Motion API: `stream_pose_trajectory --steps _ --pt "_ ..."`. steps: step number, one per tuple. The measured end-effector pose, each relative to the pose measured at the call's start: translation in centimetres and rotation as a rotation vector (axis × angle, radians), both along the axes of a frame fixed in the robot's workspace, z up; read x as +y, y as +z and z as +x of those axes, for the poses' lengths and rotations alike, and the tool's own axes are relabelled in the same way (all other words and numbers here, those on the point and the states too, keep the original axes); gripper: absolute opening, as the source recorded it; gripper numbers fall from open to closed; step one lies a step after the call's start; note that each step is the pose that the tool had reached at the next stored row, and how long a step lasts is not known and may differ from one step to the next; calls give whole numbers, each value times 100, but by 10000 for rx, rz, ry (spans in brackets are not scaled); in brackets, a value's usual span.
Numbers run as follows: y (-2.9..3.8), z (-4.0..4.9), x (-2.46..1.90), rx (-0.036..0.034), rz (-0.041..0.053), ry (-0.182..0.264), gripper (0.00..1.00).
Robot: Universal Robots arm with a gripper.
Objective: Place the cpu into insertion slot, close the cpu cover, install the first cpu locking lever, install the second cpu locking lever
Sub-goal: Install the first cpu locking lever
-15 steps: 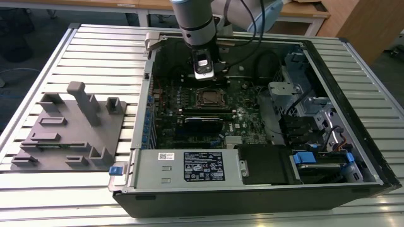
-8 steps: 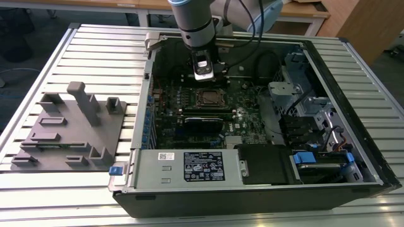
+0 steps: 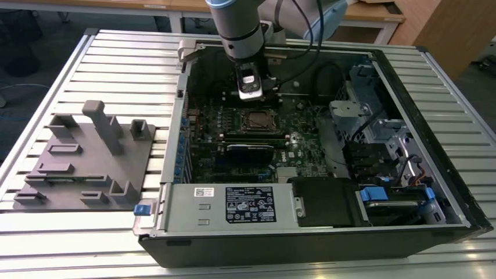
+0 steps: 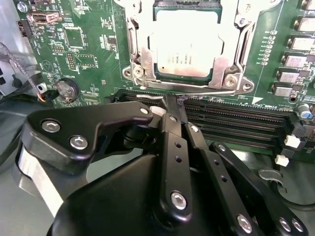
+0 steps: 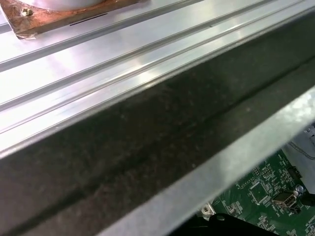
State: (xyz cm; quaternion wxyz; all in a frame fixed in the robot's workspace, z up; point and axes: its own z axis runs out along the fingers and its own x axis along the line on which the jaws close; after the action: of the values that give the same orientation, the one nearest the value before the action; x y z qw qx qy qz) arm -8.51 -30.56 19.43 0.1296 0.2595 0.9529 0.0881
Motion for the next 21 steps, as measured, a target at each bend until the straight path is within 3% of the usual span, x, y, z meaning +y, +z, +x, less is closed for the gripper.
stream_pose_trajectory --steps 8,21 --pt "-18 4 -2 -1 -89 -1 10" --pt "-54 7 -12 1 -137 1 10"
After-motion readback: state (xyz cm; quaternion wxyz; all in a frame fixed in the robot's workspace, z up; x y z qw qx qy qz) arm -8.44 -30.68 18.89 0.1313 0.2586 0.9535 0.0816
